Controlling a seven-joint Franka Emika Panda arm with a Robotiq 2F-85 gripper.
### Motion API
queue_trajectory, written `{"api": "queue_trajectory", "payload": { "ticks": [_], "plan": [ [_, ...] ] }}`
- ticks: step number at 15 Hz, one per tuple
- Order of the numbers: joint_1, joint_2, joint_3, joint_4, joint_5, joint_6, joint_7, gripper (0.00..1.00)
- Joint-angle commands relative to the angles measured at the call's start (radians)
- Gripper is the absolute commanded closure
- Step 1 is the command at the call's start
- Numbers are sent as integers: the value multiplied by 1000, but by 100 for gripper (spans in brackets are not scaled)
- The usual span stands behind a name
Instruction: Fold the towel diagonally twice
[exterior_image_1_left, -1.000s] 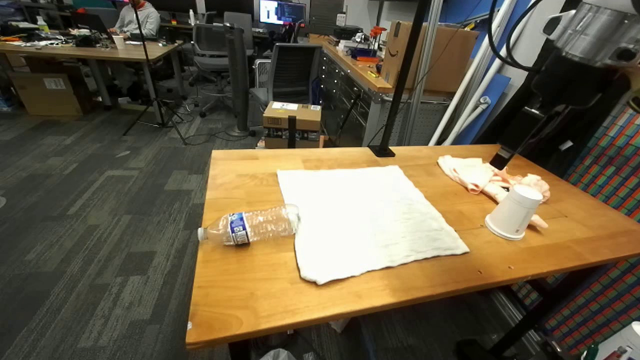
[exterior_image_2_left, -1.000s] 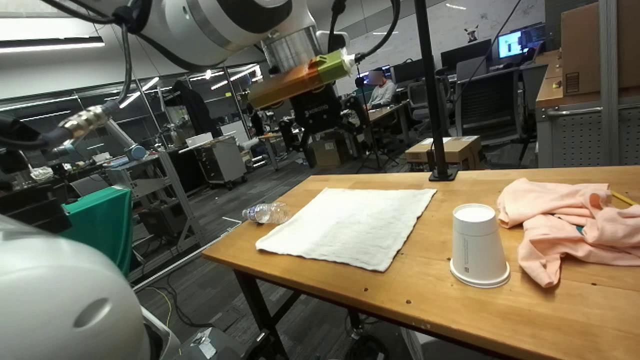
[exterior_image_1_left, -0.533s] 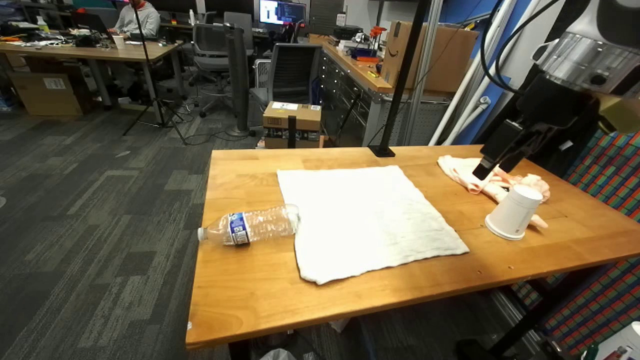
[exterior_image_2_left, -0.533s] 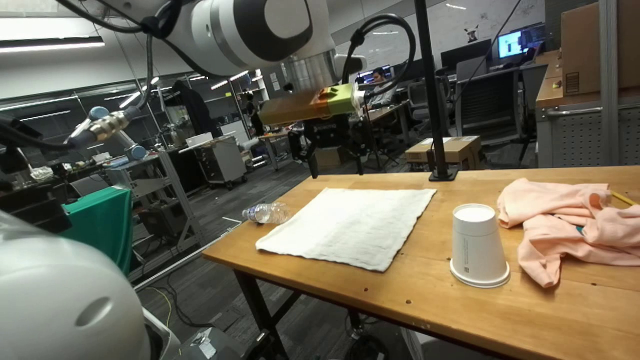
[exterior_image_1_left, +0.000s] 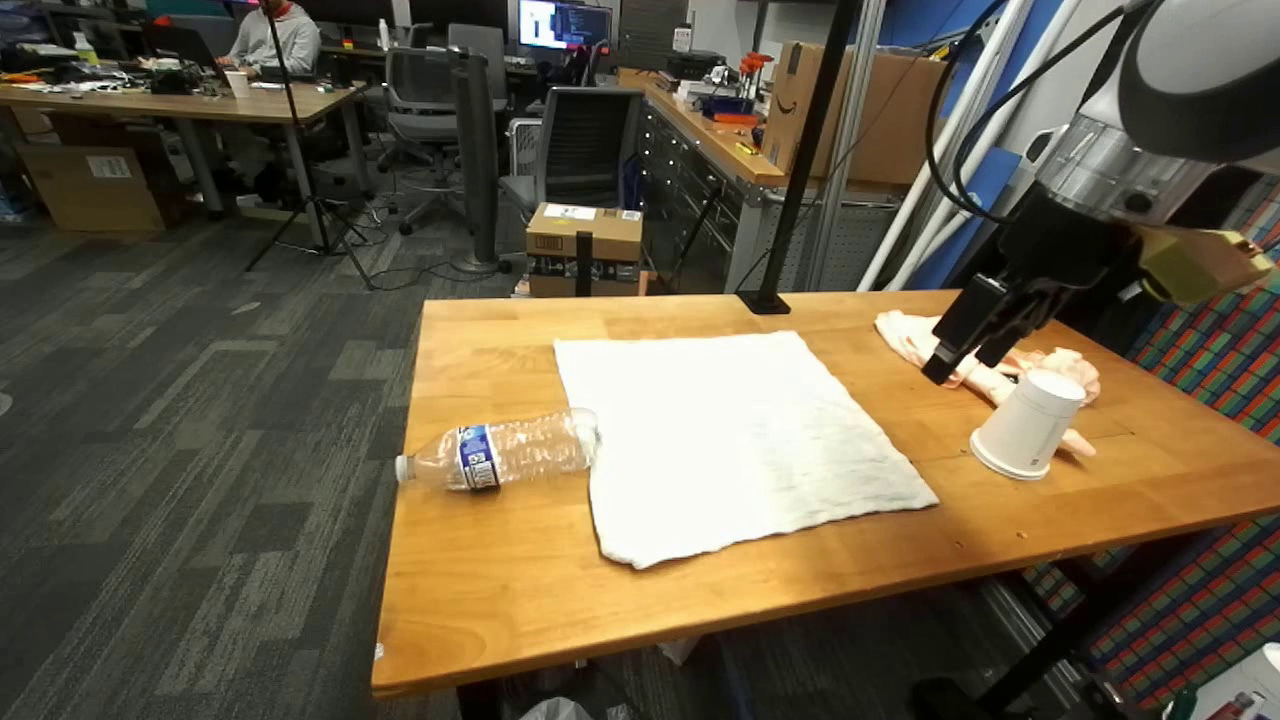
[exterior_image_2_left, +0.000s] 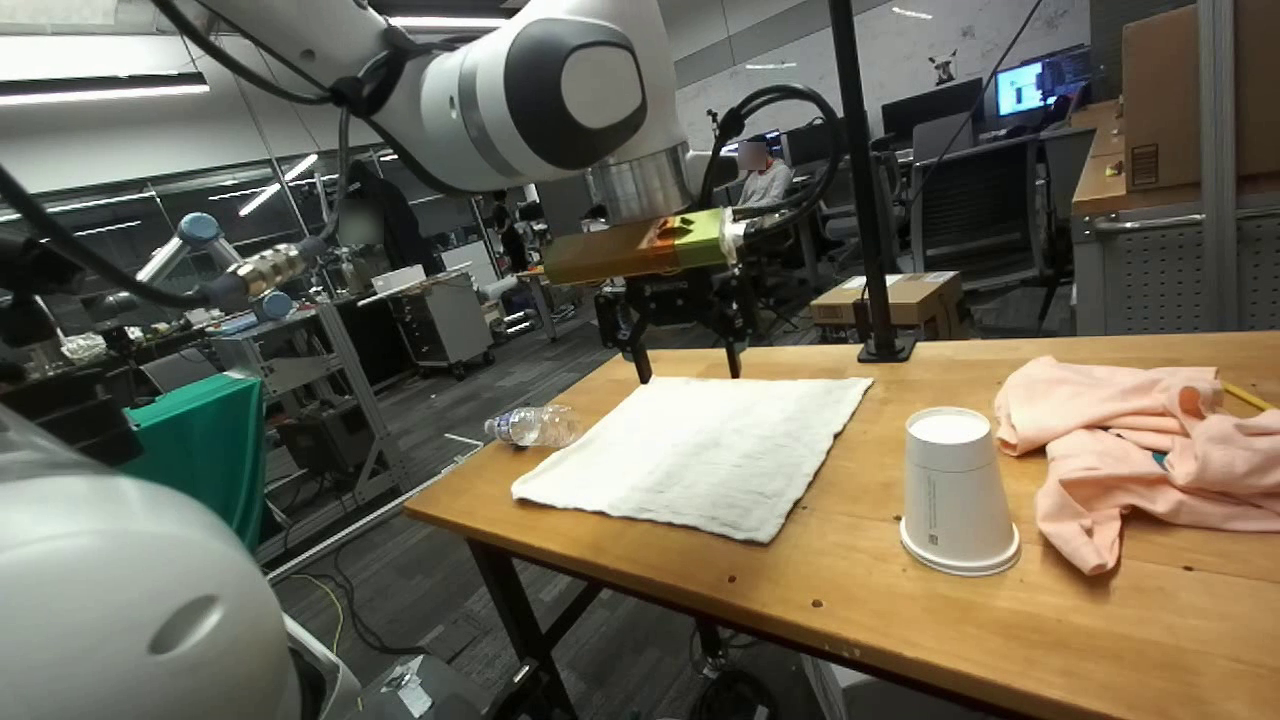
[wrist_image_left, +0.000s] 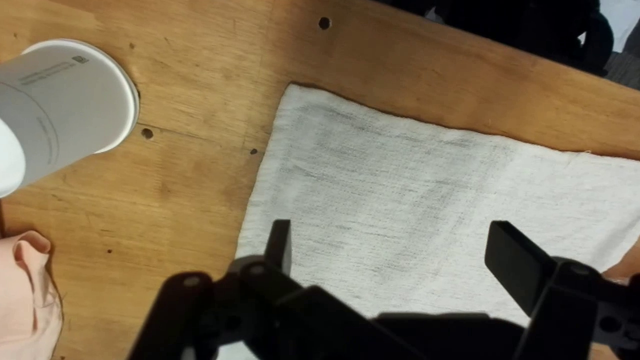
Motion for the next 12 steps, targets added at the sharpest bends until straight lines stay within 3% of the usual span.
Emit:
{"api": "queue_trajectory", "payload": {
  "ticks": [1,12],
  "plan": [
    [-10,24,26,-2,-3,62,30,0],
    [-13,174,109,-92,-15,262,219,0]
  ]
}}
